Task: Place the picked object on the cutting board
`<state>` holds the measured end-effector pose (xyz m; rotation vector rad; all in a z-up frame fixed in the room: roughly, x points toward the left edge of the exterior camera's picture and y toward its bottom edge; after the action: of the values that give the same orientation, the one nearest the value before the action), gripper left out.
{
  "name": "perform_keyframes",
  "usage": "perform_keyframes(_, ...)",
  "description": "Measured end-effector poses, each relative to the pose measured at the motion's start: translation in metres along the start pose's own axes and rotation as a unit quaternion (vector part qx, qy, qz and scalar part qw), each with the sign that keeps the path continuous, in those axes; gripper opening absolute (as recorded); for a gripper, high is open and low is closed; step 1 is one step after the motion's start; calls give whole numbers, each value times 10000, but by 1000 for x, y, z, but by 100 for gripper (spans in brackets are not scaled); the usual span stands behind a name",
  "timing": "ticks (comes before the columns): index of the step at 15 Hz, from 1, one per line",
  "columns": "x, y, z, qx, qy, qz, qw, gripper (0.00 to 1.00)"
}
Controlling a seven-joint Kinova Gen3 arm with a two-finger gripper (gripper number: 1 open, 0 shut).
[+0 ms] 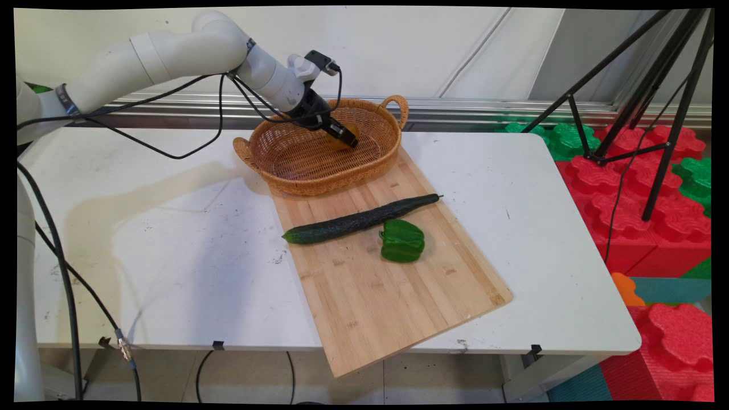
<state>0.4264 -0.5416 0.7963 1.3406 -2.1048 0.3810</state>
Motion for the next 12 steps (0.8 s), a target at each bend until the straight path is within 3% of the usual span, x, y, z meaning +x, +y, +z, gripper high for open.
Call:
perform_keyframes(7, 2, 2, -32, -65, 11, 277, 9996, 0)
perform_keyframes(12, 5, 9, -64, -218, 2, 531, 9984, 0)
